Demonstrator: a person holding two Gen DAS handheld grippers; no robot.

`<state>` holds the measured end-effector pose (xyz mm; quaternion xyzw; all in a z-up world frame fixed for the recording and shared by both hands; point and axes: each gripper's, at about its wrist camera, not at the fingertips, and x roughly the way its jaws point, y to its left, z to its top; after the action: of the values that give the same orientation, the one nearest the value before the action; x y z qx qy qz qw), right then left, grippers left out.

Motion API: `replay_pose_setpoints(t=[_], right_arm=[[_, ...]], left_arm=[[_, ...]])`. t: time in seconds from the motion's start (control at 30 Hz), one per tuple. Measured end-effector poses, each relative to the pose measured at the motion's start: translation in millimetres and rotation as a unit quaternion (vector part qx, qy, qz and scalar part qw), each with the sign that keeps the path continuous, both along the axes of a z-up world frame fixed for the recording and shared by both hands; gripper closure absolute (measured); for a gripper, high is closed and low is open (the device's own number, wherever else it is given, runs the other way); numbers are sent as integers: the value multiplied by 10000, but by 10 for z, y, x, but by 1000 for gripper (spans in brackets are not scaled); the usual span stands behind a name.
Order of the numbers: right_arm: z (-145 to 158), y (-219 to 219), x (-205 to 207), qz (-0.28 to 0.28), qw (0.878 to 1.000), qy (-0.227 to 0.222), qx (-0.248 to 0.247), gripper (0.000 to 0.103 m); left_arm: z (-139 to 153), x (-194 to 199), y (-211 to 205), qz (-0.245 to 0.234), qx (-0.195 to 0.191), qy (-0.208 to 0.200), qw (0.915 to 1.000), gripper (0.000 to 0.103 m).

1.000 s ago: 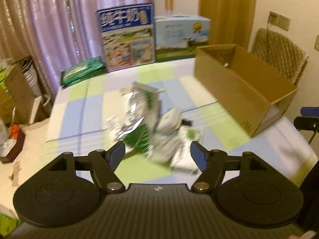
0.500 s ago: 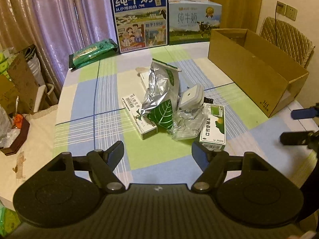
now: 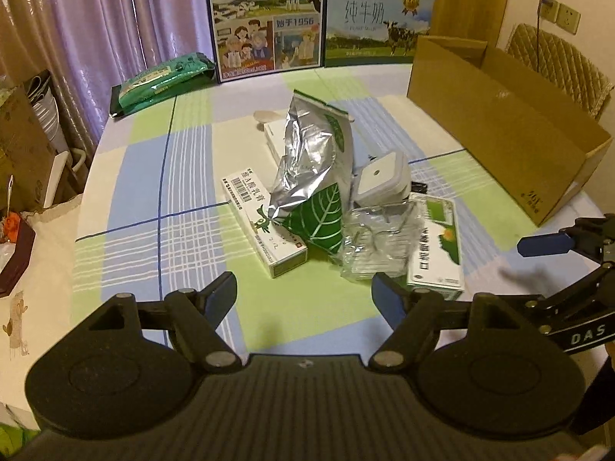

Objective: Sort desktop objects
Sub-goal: 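Return both tools to the pile on the table, then grasp the green-and-white medicine box with the right tool while the left tool grasps the wire soap dish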

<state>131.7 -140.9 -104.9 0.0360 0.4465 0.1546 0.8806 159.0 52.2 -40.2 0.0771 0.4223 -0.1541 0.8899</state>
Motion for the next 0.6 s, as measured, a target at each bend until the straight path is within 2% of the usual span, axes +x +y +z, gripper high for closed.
replay_pose_setpoints(t=[0.23, 0.47, 0.53, 0.6], right_arm=[[-195, 101, 211, -253, 9995, 142, 99, 8], [-325, 253, 388, -371, 9991, 131, -129, 8], [-352, 268, 432, -354, 9991, 139, -190, 11], [-371, 270, 452, -303, 9990, 144, -295, 20]], left_arm=[[-192, 149, 31, -13, 14, 50, 10000, 26], [-328, 222, 96, 41, -25, 110, 9999, 25], [-353, 234, 120, 45, -69, 125, 9999, 25], [-368, 242, 124, 23, -94, 134, 9999, 25]])
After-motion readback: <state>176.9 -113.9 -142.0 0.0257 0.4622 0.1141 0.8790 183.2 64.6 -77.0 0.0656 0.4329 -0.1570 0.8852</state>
